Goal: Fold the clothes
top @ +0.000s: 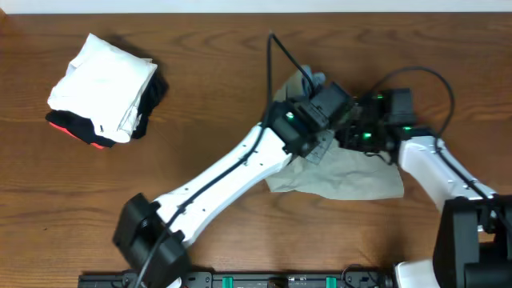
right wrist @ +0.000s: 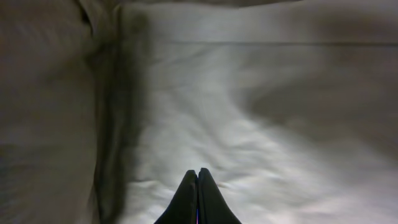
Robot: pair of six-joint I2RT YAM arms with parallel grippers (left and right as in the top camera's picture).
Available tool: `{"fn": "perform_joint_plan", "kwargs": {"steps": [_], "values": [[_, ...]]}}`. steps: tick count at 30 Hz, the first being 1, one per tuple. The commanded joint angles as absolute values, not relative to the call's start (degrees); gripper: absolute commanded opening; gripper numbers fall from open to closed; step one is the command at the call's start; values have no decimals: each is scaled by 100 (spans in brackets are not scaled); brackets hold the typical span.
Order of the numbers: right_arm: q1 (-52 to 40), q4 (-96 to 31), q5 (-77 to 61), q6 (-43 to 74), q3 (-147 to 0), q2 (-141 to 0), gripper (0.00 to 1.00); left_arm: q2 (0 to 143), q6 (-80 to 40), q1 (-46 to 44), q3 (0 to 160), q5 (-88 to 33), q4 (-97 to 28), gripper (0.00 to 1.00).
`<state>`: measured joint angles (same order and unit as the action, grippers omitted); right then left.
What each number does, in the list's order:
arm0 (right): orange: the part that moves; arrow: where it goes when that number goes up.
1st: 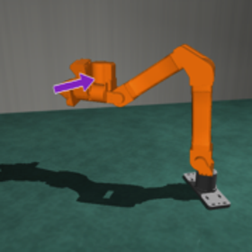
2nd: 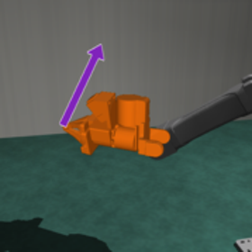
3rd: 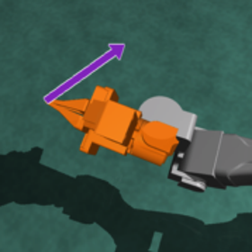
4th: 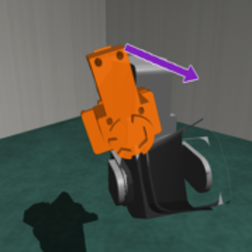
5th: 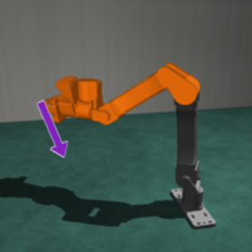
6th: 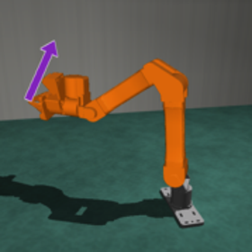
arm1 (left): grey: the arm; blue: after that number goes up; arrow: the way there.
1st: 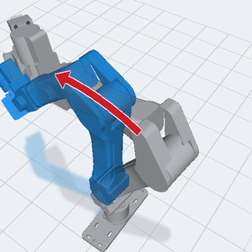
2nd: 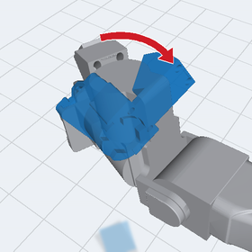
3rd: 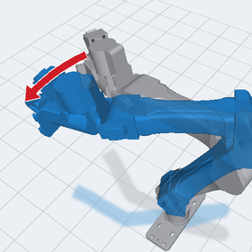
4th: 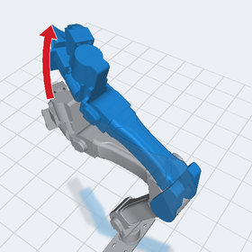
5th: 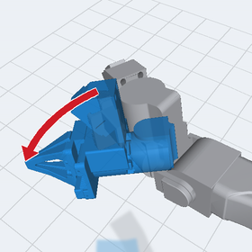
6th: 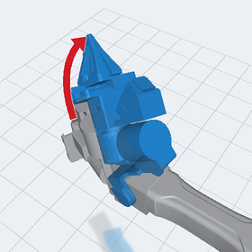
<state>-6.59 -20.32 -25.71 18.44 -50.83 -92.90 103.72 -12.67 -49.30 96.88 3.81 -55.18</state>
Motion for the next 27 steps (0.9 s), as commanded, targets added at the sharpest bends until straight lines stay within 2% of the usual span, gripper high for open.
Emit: {"fn": "perform_joint_plan", "kwargs": {"steps": [1, 10, 22, 27], "values": [[-1111, -1944, -2093, 2443, -5046, -9227, 2, 10121, -1094, -4801, 9859, 526, -5527, 6], [-1903, -1354, -1625, 3146, -5043, -9684, 1, 9985, -961, -4521, 10318, 548, -6003, 6], [-2233, 305, -2978, 3282, -5046, -11166, 1, 9983, -875, -4313, 10820, 611, -6423, 6], [-2281, 617, -3221, 3345, -5046, -11286, 1, 9985, -860, -4313, 10825, 613, -6427, 6]]}}
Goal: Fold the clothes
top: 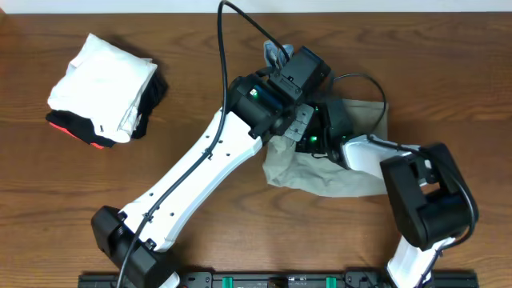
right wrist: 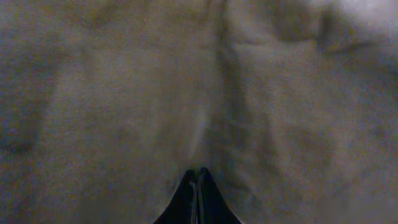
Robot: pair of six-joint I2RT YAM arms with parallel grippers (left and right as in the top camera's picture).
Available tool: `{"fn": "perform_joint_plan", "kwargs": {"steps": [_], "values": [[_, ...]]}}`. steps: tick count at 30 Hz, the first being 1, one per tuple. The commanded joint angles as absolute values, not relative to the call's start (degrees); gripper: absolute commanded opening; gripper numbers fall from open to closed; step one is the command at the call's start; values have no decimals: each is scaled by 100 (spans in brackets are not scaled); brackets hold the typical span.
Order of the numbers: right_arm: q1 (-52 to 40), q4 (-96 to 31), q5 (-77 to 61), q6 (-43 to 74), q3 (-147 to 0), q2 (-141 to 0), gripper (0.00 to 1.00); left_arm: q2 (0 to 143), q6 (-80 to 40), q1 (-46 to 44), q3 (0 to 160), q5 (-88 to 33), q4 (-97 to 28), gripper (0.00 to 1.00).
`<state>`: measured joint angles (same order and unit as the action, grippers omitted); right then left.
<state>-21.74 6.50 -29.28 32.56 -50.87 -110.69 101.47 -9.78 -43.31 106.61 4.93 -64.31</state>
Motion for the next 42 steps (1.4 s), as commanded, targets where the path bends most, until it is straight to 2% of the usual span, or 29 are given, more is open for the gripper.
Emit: {"fn": "perform_joint_plan", "kwargs": {"steps": [1, 12, 20, 26, 34, 42], "values": [[-2287, 648, -3229, 3345, -5046, -11286, 1, 9985, -860, -4313, 10825, 613, -6427, 6], [-2329, 923, -3535, 3341, -5070, -11268, 1, 9996, -880, -4313, 10785, 609, -6499, 6], [-1970, 733, -3623, 3258, -5234, -10626, 1, 9996, -880, -4313, 10785, 609, -6556, 5], [-1361, -410, -3356, 2646, -5234, -9981, 1, 9998, -880, -4313, 10785, 609, -6556, 6], [-327, -2467, -1619, 1789, -5234, -9592, 1, 9998, -880, -4320, 10726, 607, -6534, 6], [460, -3052, -989, 1791, -5216, -9601, 1, 10302, -884, -4381, 10694, 604, -6523, 6]]}}
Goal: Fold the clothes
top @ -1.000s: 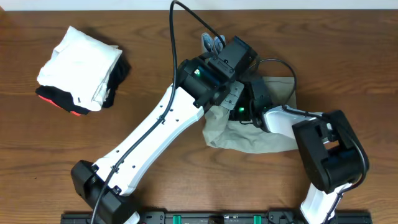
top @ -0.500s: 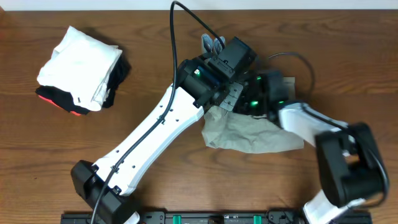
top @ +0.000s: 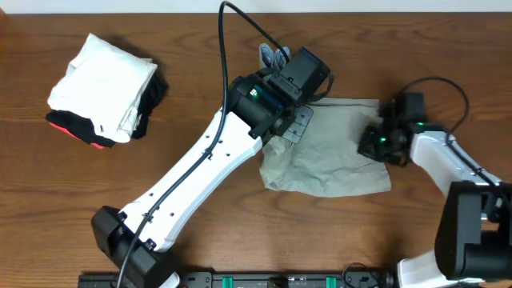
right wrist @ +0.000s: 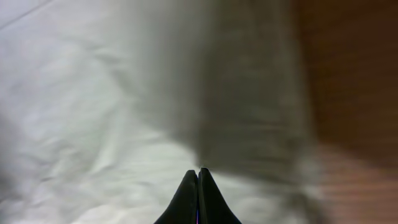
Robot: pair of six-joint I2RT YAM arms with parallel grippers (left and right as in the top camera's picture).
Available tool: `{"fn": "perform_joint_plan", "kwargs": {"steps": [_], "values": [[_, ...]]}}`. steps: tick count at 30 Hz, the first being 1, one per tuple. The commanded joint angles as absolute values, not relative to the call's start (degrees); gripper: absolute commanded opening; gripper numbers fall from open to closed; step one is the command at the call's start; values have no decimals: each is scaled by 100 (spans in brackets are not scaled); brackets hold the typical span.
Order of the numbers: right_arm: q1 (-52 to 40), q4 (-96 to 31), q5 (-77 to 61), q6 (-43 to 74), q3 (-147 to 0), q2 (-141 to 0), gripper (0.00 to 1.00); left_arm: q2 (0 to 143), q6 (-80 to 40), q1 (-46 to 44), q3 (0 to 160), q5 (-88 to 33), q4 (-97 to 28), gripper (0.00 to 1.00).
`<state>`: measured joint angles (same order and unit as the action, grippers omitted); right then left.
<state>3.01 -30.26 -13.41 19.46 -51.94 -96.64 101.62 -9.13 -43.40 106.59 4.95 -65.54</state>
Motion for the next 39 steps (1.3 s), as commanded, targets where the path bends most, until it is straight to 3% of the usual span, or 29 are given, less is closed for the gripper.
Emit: {"fn": "perform_joint_plan", "kwargs": {"steps": [1, 39], "values": [[497, -3055, -989, 1791, -5203, -9601, 1, 10366, -884, -4414, 10694, 604, -6508, 5], [508, -3048, -705, 1791, -5087, -9603, 1, 11837, -1350, -5297, 10694, 169, -5507, 6]]}}
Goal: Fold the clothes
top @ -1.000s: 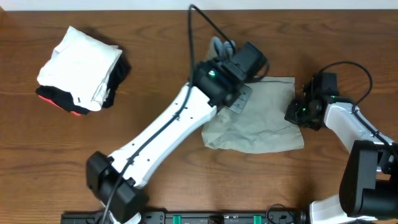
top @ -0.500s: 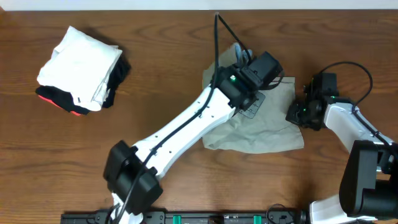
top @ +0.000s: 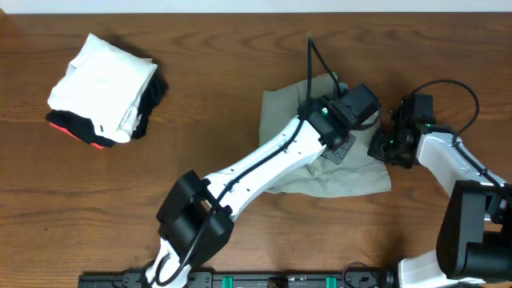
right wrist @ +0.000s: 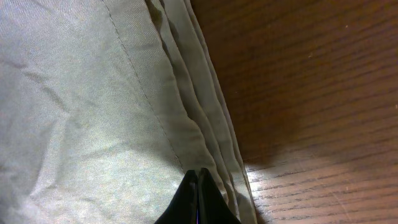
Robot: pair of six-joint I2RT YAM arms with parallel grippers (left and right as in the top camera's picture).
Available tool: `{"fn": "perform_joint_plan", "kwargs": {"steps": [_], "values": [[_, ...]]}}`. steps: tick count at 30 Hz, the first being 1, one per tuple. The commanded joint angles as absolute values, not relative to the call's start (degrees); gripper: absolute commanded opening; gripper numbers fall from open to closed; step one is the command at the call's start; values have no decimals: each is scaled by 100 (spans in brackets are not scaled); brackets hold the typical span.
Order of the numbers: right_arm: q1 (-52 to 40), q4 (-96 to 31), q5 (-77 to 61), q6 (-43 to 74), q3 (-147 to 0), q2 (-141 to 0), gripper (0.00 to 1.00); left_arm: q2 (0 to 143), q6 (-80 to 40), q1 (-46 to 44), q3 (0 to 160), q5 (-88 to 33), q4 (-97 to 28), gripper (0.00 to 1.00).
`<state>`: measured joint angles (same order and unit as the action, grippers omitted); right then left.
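Observation:
An olive-grey garment (top: 352, 180) lies folded in layers on the wooden table, right of centre. In the overhead view my left gripper (top: 338, 148) sits low over the garment's right part; the arm hides its fingers. My right gripper (top: 378, 150) is at the garment's right edge. In the right wrist view the right gripper (right wrist: 198, 175) is shut, with its tip over the stacked edges of the garment (right wrist: 81, 93) and nothing seen between the fingers.
A pile of folded clothes (top: 104, 84), white on top with black and red beneath, sits at the far left. Bare wooden table (right wrist: 311, 74) lies just right of the garment's edge. My left arm (top: 264, 164) crosses the table diagonally from the front.
My left gripper has moved from the garment's upper left corner to its right part. The right gripper stays at the right edge. The garment's upper left now reaches further back.
Both grippers were together over the garment's upper middle. Then the left was at the upper left and the right, shut, over the garment's middle. Then the right was at the right edge with the cloth spread flatter. Now both are at its right side.

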<state>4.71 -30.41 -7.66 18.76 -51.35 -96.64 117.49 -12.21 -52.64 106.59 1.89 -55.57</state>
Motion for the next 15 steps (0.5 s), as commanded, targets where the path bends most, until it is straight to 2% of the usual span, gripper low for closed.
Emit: {"fn": "perform_joint_plan", "kwargs": {"steps": [1, 7, 15], "values": [[508, -3048, -705, 1791, -5087, -9603, 1, 11850, -1365, -5301, 10694, 169, -5489, 7], [508, -3046, -705, 1791, -5087, -9603, 1, 11911, -1387, -5323, 10694, 104, -5443, 17], [508, -3050, -705, 1791, -5087, -9603, 1, 11915, -1385, -5323, 10694, -801, -5092, 17]]}}
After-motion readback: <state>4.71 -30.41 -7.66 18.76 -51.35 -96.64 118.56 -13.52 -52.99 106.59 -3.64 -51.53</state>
